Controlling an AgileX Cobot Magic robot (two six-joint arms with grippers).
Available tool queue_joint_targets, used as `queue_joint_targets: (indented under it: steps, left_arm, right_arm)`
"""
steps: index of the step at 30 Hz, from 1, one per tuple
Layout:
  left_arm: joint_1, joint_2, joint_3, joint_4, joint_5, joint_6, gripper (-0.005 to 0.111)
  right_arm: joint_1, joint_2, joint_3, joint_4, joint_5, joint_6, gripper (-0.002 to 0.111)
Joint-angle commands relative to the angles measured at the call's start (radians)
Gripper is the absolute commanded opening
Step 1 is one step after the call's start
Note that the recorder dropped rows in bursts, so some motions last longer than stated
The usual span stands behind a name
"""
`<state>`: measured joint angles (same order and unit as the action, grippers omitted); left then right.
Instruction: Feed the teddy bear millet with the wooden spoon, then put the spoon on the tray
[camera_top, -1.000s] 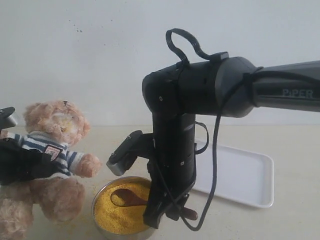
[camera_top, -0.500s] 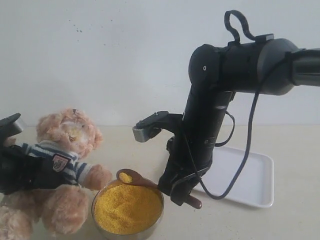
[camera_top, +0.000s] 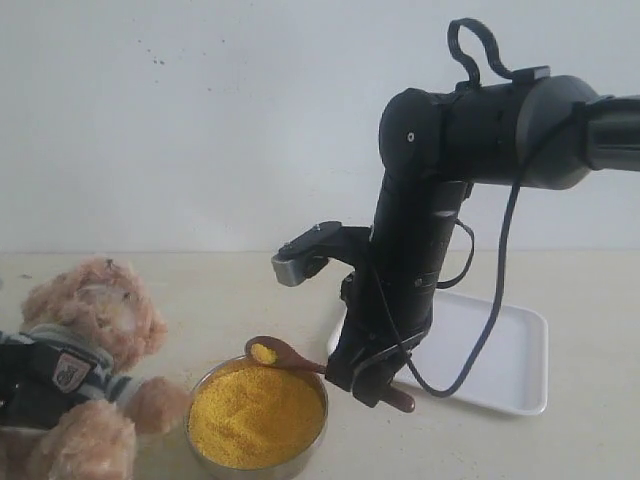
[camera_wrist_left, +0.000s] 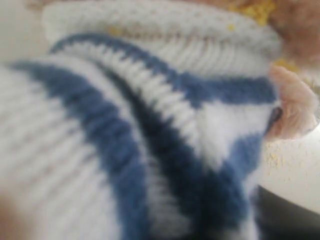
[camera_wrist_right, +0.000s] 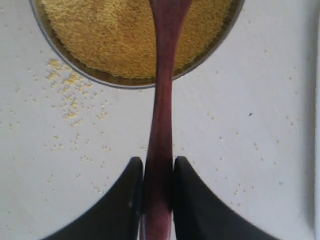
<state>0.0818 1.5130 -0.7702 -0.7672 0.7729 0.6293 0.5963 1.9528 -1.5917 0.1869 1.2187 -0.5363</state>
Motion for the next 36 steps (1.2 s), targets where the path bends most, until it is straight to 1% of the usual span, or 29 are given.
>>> queue_joint_targets:
  steps: [1, 4, 6, 12, 17, 20, 24, 27, 29, 36]
  left_arm:
    - [0.003, -0.059, 0.073, 0.022, 0.016, -0.008, 0.004]
    - [0.003, -0.087, 0.106, 0.022, 0.036, -0.008, 0.004]
    - [0.003, -0.107, 0.116, 0.02, 0.055, -0.008, 0.004]
    - [0.001, -0.146, 0.12, -0.019, 0.072, -0.008, 0.004]
    - [0.001, -0.141, 0.174, -0.13, 0.039, 0.065, 0.004]
    - [0.001, -0.141, 0.204, -0.225, 0.031, 0.115, 0.004]
    - [0.001, -0.141, 0.206, -0.314, 0.031, 0.181, 0.004]
    - [0.001, -0.141, 0.206, -0.321, 0.035, 0.185, 0.004]
    - [0.001, -0.141, 0.206, -0.321, 0.038, 0.185, 0.004]
    - [0.001, -0.141, 0.217, -0.288, 0.059, 0.2, 0.004]
  right_arm:
    - [-0.009, -0.017, -0.007, -0.017, 0.002, 0.055, 0.0]
    - [-0.009, -0.017, -0.007, -0.008, 0.002, 0.062, 0.0]
    - [-0.009, -0.019, -0.002, -0.008, 0.002, 0.104, 0.0]
    - [-0.009, -0.037, -0.002, 0.065, 0.002, 0.156, 0.0]
    - [-0.007, -0.078, -0.002, 0.095, 0.002, 0.169, 0.0]
    - [-0.005, -0.111, -0.002, 0.092, 0.002, 0.193, 0.0]
    - [0.037, -0.135, -0.004, 0.043, 0.002, 0.194, 0.0]
    - [0.089, -0.133, -0.004, -0.035, 0.002, 0.195, 0.0]
    - [0.11, -0.131, -0.004, -0.043, 0.002, 0.185, 0.0]
    - [0.11, -0.123, -0.008, -0.035, 0.002, 0.135, 0.0]
